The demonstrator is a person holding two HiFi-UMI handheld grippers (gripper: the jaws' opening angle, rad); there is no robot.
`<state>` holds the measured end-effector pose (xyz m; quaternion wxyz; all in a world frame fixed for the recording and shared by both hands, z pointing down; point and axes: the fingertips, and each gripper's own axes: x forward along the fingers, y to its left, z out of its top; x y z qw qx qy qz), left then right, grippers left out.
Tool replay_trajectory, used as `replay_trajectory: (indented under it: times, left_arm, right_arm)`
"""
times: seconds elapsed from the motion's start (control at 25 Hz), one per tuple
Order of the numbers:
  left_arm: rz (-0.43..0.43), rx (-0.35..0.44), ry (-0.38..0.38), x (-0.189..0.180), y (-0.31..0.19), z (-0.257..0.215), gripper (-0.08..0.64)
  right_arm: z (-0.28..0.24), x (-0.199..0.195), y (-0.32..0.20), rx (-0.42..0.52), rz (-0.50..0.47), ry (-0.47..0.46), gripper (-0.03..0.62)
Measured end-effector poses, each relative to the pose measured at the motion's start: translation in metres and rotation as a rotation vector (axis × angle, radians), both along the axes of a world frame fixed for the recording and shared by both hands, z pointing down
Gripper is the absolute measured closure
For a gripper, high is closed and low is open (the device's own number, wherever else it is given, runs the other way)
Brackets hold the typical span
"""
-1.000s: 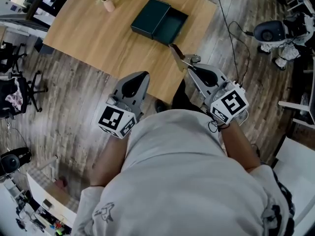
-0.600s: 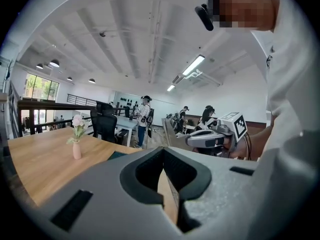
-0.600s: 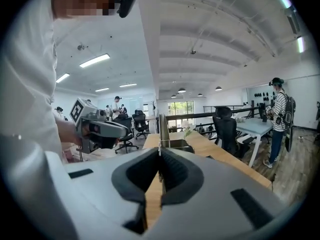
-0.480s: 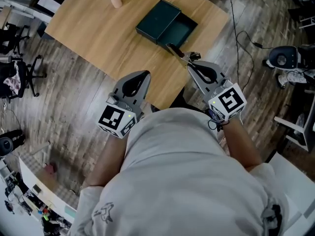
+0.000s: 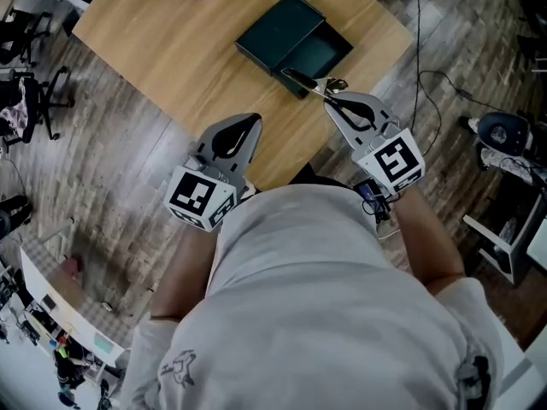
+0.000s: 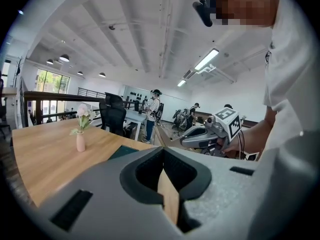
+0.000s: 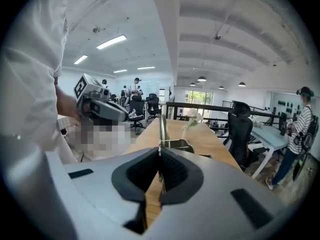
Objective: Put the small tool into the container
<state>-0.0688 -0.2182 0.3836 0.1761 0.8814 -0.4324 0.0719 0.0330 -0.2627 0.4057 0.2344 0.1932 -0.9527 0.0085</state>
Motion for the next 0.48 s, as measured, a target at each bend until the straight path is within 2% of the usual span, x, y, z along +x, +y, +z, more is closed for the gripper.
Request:
replay_trajectory:
  times: [0.24, 0.48]
  left_arm:
    - [-0.039, -0.038, -0.016, 0.007, -0.023, 0.017, 0.554]
    - [-0.065, -0.072, -0.018, 0.015, -0.038, 0.035, 0.554]
  right_arm:
    - [0.035, 0.005, -0.032, 0.013, -0.139, 0.128, 0.583]
    - [0.073, 0.006, -0.059, 0.12, -0.279, 0.284, 0.583]
